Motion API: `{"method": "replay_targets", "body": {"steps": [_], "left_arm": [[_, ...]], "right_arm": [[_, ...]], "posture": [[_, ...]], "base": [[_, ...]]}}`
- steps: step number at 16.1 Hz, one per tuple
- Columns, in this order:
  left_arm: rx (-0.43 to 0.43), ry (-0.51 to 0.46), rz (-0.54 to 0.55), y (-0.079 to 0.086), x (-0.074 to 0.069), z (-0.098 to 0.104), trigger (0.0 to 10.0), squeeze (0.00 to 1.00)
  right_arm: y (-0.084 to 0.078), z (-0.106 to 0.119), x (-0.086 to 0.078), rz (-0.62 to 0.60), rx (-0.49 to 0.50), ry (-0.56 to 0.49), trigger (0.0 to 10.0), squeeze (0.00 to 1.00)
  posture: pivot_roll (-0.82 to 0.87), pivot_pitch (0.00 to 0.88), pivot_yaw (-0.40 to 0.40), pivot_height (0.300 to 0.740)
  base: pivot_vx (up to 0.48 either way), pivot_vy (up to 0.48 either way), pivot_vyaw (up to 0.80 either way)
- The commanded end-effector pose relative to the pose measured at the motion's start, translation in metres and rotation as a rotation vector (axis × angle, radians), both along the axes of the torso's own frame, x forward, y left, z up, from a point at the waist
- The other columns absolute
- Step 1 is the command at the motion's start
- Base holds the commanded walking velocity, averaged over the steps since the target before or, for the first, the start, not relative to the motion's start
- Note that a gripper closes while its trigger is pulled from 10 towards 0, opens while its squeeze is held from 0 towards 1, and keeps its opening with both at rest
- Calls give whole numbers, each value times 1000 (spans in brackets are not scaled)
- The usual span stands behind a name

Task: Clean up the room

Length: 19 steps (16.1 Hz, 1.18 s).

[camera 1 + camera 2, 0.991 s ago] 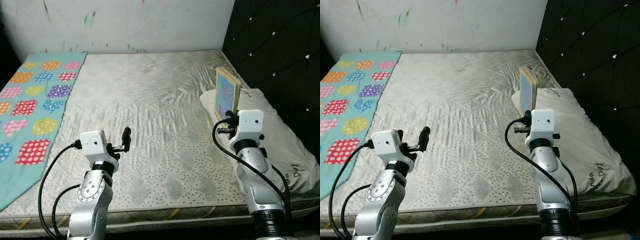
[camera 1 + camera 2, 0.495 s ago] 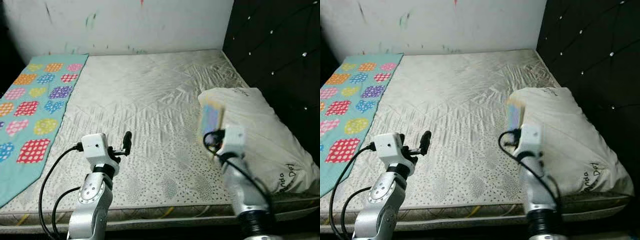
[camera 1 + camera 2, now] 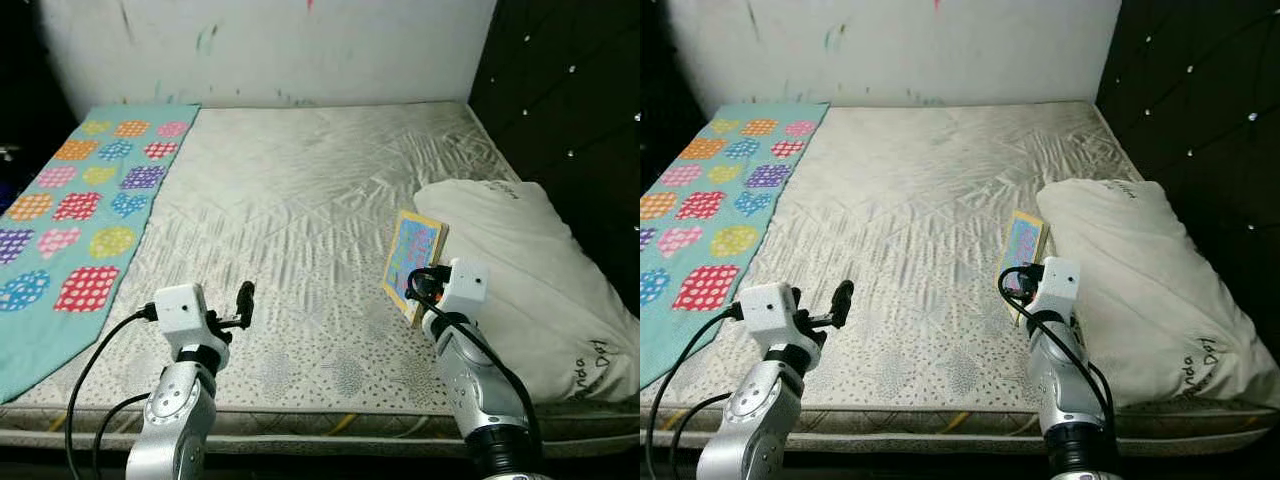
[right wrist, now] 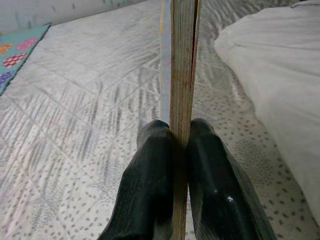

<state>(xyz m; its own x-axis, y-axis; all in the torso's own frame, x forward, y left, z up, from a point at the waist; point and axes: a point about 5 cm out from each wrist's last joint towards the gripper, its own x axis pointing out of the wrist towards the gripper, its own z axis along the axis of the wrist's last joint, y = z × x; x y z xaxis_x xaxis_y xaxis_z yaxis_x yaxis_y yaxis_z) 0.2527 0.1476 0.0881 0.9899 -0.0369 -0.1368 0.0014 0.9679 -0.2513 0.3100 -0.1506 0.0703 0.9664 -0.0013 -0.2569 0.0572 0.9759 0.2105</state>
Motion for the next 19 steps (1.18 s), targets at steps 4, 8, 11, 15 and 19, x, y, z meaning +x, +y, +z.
{"method": "replay_targets", "body": {"steps": [4,8,11,15,19], "left_arm": [[-1,-5,-11,-5,0,3,10000,0],[5,-4,-8,-3,1,3,10000,0],[5,-4,-5,-3,1,3,10000,0],[5,-2,-2,-4,0,2,10000,0],[8,-2,-3,-4,0,2,10000,0]], "right_arm": [[0,10,-1,17,-6,-56,10000,0],[3,11,0,25,0,-60,10000,0],[4,10,-1,32,-3,-59,10000,0],[3,10,-1,36,-10,-61,10000,0],[2,11,-2,36,-19,-68,10000,0]], "posture": [[14,0,42,740],[17,0,40,740],[18,0,37,705],[16,0,36,670],[14,0,34,630]], "base": [[0,0,0],[0,0,0],[0,0,0],[0,0,0],[0,0,0]]}}
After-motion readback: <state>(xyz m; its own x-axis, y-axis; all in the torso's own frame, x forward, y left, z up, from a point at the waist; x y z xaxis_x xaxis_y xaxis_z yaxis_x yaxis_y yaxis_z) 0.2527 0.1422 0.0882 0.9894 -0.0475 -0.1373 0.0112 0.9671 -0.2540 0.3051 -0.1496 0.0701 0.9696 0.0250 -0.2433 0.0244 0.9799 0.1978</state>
